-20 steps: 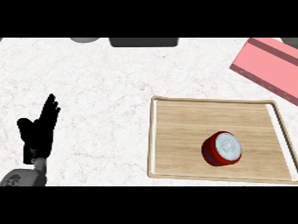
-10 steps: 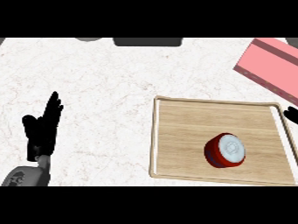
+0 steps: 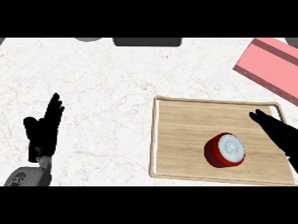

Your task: Pick the can from the tray and place it in the cardboard box

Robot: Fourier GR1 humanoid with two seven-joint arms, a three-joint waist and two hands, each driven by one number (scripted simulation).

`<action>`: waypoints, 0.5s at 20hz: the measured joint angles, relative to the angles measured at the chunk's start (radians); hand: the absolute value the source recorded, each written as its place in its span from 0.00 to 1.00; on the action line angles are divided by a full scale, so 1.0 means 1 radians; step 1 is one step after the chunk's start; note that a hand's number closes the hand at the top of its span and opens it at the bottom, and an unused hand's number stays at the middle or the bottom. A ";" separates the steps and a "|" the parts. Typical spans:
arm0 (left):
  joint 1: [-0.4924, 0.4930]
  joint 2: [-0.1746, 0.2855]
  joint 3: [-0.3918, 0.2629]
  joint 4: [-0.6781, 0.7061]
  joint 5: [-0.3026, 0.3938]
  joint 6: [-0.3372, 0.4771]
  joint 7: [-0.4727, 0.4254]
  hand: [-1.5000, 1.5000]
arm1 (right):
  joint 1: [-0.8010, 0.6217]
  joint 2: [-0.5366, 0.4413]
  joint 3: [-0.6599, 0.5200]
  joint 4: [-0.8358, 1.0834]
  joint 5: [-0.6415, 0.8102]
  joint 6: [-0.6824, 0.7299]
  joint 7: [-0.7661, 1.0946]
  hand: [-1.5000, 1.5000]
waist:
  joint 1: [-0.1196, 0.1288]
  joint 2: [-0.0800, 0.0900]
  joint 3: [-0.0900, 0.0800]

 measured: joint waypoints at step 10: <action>0.014 -0.003 0.024 0.004 -0.004 -0.032 -0.018 0.50 | -0.116 0.101 0.112 0.099 0.063 0.012 0.062 0.00 | -0.002 -0.001 0.000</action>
